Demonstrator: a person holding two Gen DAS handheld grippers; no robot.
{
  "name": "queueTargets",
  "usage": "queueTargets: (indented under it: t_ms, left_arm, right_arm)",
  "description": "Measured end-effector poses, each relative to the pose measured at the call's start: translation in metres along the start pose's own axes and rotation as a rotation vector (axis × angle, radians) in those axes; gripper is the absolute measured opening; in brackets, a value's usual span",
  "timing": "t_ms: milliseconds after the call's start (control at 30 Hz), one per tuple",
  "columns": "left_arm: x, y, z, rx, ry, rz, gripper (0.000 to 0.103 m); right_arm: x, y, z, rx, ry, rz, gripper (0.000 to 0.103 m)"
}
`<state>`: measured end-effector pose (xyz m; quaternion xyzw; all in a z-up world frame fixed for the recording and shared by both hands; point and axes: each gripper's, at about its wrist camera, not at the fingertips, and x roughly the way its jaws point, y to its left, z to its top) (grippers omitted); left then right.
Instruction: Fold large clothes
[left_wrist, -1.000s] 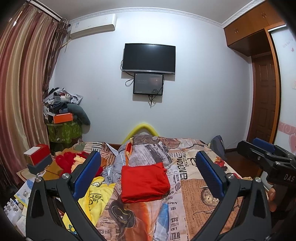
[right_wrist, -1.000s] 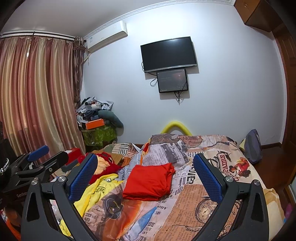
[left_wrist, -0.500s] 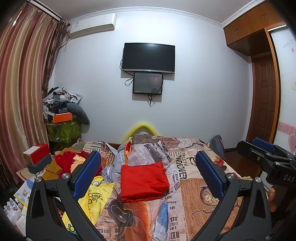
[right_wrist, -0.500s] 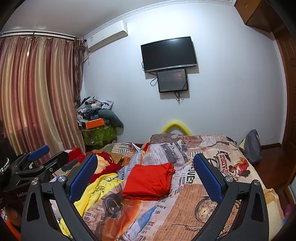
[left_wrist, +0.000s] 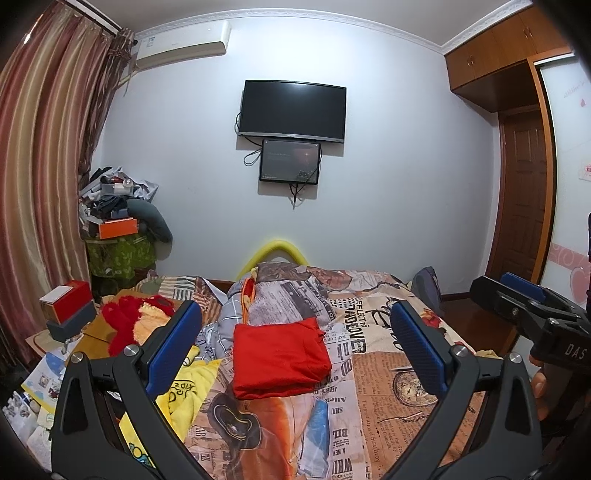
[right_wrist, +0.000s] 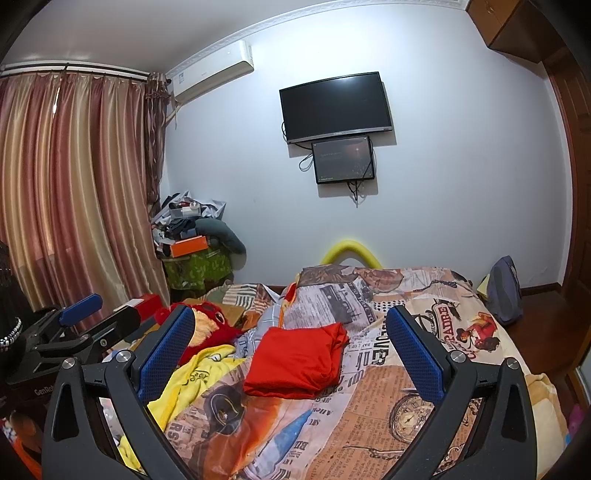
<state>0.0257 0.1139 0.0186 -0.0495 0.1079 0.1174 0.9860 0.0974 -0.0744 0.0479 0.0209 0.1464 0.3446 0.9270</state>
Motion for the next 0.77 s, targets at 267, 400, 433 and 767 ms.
queueTargets:
  t_ms: [267, 400, 433, 767]
  left_arm:
    - [-0.0021, 0.0008, -0.0006, 0.011, 0.004, -0.015, 0.103]
    - [-0.0023, -0.0005, -0.0005, 0.024, 0.009, -0.019, 0.103]
    - [-0.0018, -0.0004, -0.0002, 0.025, 0.012, -0.018, 0.103]
    - [-0.0015, -0.0017, 0.0002, 0.016, 0.016, -0.006, 0.103]
  right_arm:
    - [-0.0010, -0.0024, 0.0009, 0.013, -0.001, -0.010, 0.103]
    - [-0.0024, -0.0017, 0.0009, 0.012, -0.012, -0.023, 0.103]
    - [-0.0030, -0.0015, 0.0013, 0.011, -0.014, -0.025, 0.103]
    - [-0.0035, -0.0005, 0.0017, -0.002, -0.011, -0.024, 0.103]
